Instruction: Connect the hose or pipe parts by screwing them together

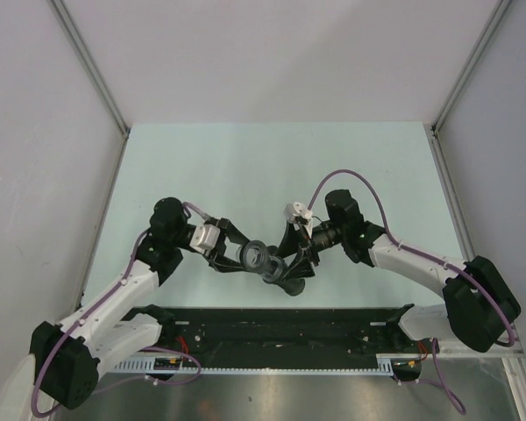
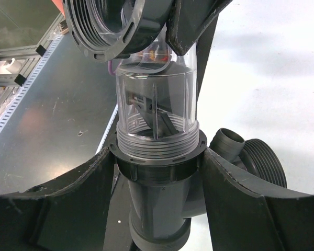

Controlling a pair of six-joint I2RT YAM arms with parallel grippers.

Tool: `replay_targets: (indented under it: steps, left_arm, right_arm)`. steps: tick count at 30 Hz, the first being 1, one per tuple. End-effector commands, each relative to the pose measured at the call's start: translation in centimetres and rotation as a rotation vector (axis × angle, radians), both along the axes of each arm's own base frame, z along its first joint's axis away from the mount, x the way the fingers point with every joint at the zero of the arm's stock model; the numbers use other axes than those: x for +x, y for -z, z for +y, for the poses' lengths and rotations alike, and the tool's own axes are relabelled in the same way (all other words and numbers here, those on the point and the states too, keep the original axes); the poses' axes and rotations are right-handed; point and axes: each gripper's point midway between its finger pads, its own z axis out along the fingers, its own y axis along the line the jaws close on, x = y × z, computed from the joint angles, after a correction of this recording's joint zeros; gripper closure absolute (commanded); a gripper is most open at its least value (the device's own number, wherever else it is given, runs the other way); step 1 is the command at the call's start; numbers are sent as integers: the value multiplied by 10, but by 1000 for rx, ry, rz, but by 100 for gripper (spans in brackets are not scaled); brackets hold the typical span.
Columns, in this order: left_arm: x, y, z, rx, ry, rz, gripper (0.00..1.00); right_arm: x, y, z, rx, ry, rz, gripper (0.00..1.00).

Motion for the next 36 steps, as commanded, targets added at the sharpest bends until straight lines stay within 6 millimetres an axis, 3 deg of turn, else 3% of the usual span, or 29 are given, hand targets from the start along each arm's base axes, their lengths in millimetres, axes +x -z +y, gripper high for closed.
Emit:
replay_targets:
  steps: [1,5,7,12,17,30,33,36]
  left_arm:
    - [-7,30,-3,31,28,1,100]
    - [-2,30,-4,34,-1,-17,100]
    - [5,31,-5,42,-42,-30,100]
    - [19,32,-5,55,-126,-59,100]
    - [32,37,-5,83,-182,-19,100]
    - [31,49,-4,111,-188,50,100]
    - [31,49,-4,113,-191,52,100]
    - [37,54,-5,129,-221,71,100]
  right_arm:
    - [-2,-82,8,241,-123,-239,100]
    - [1,-80,10,229,-105,-227,100]
    - [12,-79,15,217,-37,-230,100]
    - [30,-78,18,176,57,-229,79]
    - [38,-76,15,151,117,-239,67]
    - [51,-70,11,116,174,-191,57]
    - [55,-69,10,111,186,-167,51]
    - [59,-71,5,106,204,-136,32]
